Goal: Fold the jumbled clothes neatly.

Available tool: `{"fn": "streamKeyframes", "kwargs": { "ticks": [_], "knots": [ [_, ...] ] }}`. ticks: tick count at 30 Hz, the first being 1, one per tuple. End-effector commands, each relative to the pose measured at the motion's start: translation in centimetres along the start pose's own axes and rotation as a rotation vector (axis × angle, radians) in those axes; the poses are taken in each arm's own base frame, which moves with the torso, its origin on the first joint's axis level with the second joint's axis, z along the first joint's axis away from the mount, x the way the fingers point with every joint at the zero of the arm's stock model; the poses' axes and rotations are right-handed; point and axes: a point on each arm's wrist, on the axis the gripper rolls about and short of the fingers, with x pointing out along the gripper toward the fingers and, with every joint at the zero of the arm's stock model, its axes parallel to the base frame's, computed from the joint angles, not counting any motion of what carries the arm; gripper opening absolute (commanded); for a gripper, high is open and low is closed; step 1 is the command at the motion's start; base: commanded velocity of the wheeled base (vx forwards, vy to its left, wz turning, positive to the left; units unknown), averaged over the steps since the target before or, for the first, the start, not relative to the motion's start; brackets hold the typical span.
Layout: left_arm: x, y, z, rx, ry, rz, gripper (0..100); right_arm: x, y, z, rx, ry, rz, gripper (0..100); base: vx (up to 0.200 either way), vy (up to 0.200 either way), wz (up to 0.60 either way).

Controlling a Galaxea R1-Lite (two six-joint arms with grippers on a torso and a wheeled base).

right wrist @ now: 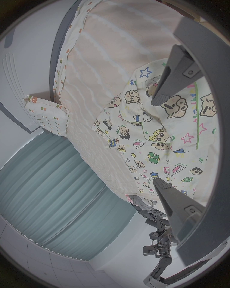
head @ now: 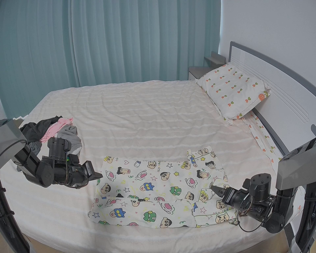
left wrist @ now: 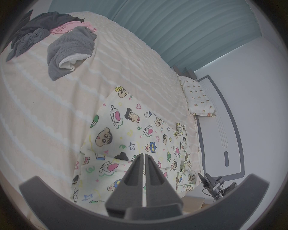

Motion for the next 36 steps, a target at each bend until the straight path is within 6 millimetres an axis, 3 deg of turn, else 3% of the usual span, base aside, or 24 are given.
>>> {"fn": "streamKeyframes", "kwargs": {
  "ticks": [1,6,10,14,18,24,29,36],
  "knots": [
    [-0.1,-0.5,0.5,0.021,-0.026,-0.016,0,-0.1,0.2,0.0,-0.003,-0.006,0.013,100,0.0,0.0,0.0],
    [1.2,-0.2,1.3,0.039,-0.055,-0.032,0,-0.1,0.3,-0.1,-0.004,-0.003,0.014,100,0.0,0.0,0.0],
    [3.4,-0.2,3.0,0.053,-0.08,-0.043,0,-0.1,0.3,-0.2,-0.006,0.001,0.014,100,0.0,0.0,0.0],
    [5.1,0.2,3.2,0.075,-0.055,-0.031,0,-0.1,0.4,-0.3,-0.009,0.005,0.018,100,0.0,0.0,0.0],
    [8.4,2.7,2.8,0.263,-0.043,0.108,0,-0.1,0.4,-0.3,-0.009,0.004,0.019,100,0.0,0.0,0.0],
    [11.4,3.5,4.1,0.255,-0.068,0.109,0,-0.2,0.4,-0.3,-0.011,0.004,0.019,100,0.0,0.0,0.0],
    [12.0,3.5,5.9,0.188,-0.125,0.094,0,-0.1,0.2,-0.6,-0.013,0.017,0.008,100,0.0,0.0,0.0],
    [12.6,3.3,6.7,0.187,-0.138,0.086,0,0.1,0.3,-1.2,-0.023,0.04,0.01,100,0.0,0.0,0.0]
  ]
}}
